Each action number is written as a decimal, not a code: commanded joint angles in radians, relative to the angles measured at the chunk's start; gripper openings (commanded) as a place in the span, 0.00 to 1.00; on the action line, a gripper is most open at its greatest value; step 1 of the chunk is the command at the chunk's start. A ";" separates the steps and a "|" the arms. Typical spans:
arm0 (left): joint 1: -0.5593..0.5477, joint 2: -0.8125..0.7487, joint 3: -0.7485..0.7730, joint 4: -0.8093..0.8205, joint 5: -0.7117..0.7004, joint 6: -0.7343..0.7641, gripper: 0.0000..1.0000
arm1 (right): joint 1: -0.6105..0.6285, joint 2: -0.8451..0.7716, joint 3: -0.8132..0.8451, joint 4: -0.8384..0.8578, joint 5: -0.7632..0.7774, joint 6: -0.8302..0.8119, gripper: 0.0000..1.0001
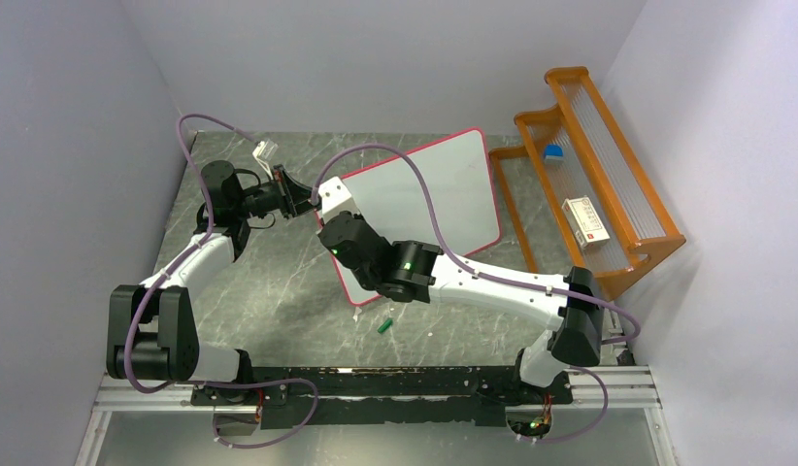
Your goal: Write a sentence on the whiteboard
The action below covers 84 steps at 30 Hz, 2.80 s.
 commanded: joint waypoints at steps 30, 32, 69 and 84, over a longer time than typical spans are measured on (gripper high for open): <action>-0.014 0.020 -0.013 -0.020 0.022 -0.004 0.05 | 0.002 0.033 0.042 -0.036 0.034 0.005 0.00; -0.014 0.020 -0.014 -0.015 0.023 -0.005 0.05 | 0.002 0.032 0.042 -0.047 0.032 0.011 0.00; -0.014 0.016 -0.014 -0.015 0.020 -0.005 0.05 | 0.014 0.037 0.036 -0.196 -0.009 0.104 0.00; -0.014 0.011 -0.016 -0.015 0.020 -0.005 0.05 | 0.044 0.035 0.024 -0.232 0.012 0.136 0.00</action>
